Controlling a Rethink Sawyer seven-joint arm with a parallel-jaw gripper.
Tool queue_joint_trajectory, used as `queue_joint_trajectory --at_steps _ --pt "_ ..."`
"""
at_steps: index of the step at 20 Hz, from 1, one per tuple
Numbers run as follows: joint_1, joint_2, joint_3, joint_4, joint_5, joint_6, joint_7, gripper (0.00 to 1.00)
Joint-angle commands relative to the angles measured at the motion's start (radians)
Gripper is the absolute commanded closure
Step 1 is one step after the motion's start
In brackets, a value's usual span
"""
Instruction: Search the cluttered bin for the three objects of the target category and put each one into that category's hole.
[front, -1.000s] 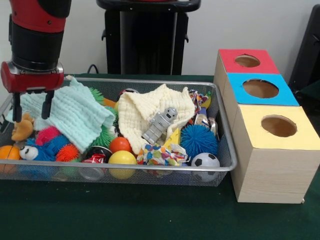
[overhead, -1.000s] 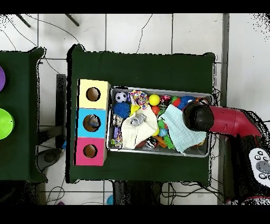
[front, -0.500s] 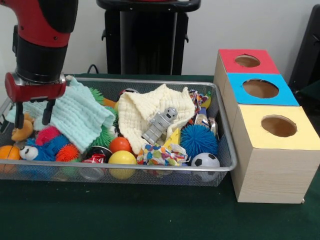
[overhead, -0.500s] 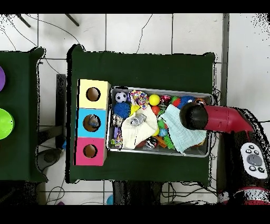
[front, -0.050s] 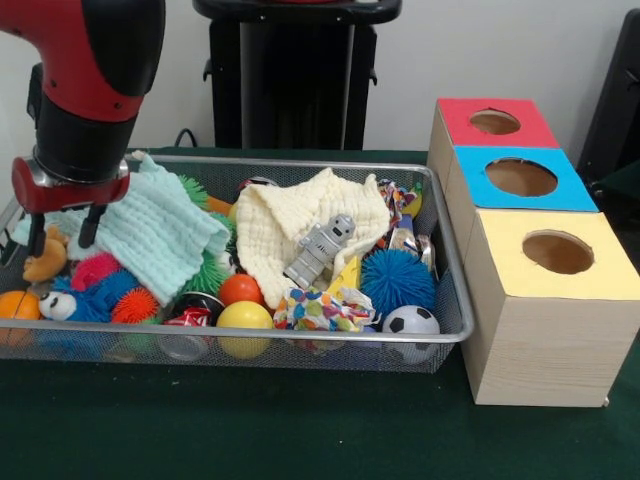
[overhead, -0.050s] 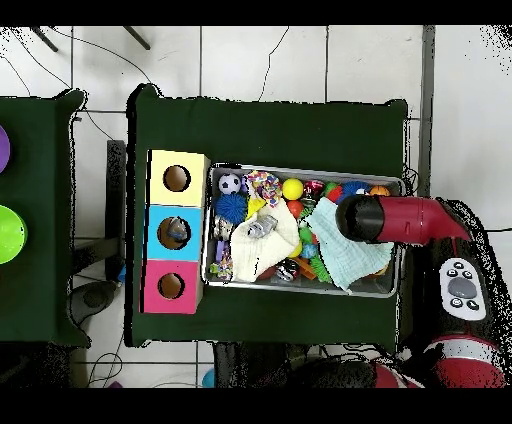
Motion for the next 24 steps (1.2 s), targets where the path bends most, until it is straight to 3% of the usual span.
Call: queue_joint_trajectory --at_steps 1,13,24 --pt "0.011 0.085 -0.021 -0.065 -0.028 0.122 0.073 0.00" --pt "-0.004 0.131 -0.034 -0.080 -0.020 0.064 0.071 0.00" --pt "-0.045 0.169 0.008 -0.076 0.036 0.143 0.017 0.00"
